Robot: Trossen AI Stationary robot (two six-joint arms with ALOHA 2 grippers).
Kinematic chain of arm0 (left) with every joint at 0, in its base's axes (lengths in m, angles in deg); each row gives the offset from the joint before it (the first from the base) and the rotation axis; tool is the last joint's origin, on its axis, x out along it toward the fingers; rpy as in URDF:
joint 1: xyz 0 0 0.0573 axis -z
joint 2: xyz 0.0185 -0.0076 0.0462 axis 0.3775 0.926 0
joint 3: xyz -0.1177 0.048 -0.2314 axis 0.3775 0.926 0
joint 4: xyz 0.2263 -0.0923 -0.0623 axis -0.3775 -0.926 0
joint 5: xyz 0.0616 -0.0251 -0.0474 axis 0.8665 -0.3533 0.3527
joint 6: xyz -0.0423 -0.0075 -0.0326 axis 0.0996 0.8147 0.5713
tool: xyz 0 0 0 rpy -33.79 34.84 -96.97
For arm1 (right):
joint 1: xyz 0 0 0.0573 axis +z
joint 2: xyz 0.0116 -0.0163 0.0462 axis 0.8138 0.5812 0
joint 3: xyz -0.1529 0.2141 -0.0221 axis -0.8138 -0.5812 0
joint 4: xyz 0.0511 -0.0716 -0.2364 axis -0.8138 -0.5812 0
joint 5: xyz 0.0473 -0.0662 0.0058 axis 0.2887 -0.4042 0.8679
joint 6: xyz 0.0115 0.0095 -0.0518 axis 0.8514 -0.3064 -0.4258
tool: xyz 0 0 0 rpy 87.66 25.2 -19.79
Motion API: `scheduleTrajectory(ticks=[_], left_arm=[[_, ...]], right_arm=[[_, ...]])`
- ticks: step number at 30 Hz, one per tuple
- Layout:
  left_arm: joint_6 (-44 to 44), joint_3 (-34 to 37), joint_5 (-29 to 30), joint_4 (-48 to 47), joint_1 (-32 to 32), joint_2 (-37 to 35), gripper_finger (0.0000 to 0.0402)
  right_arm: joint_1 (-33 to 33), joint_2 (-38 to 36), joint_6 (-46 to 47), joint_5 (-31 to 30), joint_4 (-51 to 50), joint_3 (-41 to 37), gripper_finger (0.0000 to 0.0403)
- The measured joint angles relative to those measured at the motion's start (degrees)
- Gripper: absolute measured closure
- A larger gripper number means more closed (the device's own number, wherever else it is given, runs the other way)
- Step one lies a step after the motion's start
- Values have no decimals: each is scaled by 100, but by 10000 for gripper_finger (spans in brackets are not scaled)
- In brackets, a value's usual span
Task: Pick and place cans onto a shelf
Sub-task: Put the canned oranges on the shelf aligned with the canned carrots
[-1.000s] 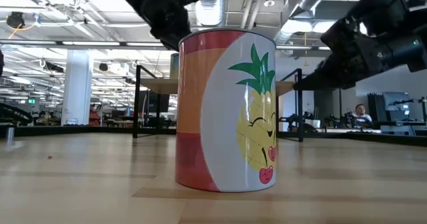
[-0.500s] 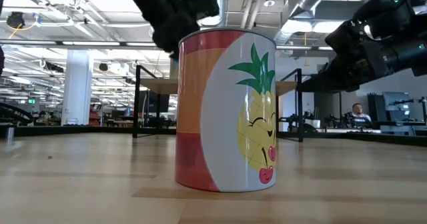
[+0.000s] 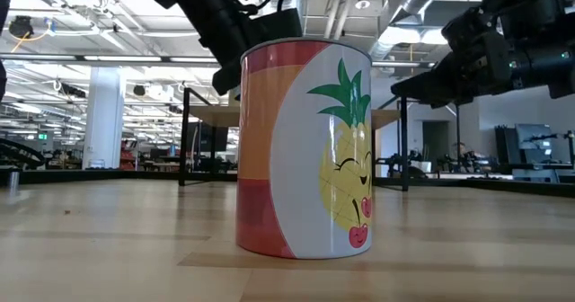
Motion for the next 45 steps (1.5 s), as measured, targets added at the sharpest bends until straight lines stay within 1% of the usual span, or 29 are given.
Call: scheduleTrajectory(ticks=[4,7,9,13,17,21,23,28,31,33,35,37,45], left_arm=[[-143,-61,7,-155,3,-87,394],[-98,-293,-29,-552,-9,-253,398],[-21,-594,22,-897,-10,-426,400],[214,-1317,140,-2120,-96,-677,401],[643,-2210,188,-3176,-294,-906,401],[853,-2993,448,-4184,-647,-919,401],[863,-3183,540,-4503,-908,-927,401],[853,-3185,507,-4706,-1591,-929,401],[832,-3061,458,-4524,-1898,-944,401],[827,-2974,321,-4438,-2051,-932,402],[821,-2914,67,-4241,-2180,-932,401],[799,-2841,-40,-4166,-2282,-934,401],[792,-2837,-49,-4018,-2481,-937,400]], right_arm=[[11,0,23,78,-121,0,388],[13,4,53,112,-107,0,389],[11,7,38,124,-107,0,390],[11,7,27,131,-108,0,388],[12,7,18,136,-129,0,388],[11,7,7,144,-127,0,389],[12,7,1,146,-128,0,388],[13,7,18,146,-141,0,387],[12,7,19,146,-143,0,387],[12,7,17,145,-148,0,387],[11,7,17,144,-148,0,388],[11,7,16,144,-148,0,389],[-6,7,15,144,-214,0,387]])
